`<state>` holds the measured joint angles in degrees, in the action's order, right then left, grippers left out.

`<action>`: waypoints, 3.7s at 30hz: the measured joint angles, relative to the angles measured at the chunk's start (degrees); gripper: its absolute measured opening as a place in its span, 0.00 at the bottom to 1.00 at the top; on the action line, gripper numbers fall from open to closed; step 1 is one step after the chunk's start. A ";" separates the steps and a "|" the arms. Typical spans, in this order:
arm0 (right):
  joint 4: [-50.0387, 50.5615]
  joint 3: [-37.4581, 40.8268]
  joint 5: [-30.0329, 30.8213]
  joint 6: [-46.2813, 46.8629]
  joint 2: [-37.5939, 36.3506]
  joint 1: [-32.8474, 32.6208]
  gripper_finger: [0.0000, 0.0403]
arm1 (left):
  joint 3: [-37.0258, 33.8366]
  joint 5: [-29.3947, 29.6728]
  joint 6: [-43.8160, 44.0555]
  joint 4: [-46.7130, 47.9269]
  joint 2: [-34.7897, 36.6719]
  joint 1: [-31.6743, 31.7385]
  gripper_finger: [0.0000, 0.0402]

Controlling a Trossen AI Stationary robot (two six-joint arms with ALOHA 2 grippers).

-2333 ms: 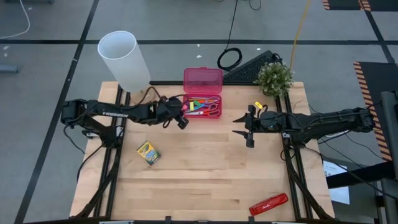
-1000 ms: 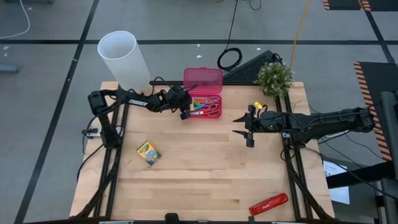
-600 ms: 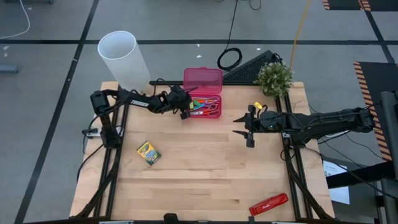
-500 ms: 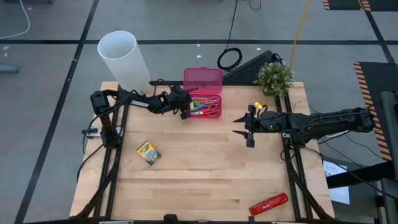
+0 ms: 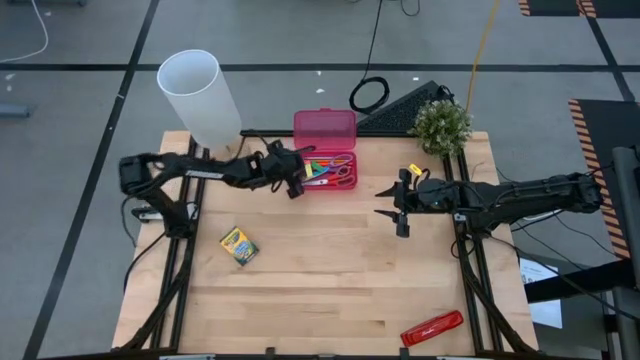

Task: Pack school essentials
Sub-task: Put the crayon box into the red supply box

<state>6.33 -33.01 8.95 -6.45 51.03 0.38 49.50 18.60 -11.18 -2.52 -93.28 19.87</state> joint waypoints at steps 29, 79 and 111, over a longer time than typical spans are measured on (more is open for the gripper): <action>-1.38 0.00 -0.20 4.27 -0.02 -0.11 0.49 | -0.11 -10.91 25.46 49.79 17.16 -43.44 0.66; -0.43 0.00 -0.22 4.23 0.00 -0.13 0.49 | -3.55 -15.52 2.17 59.31 8.95 -40.74 1.00; 0.17 0.00 -0.24 3.88 0.00 -0.12 0.49 | -9.31 -15.99 1.35 47.86 8.96 -40.74 0.87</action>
<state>6.49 -33.01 8.71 -2.57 51.03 0.26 40.18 2.60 -9.82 45.34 -84.31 -20.86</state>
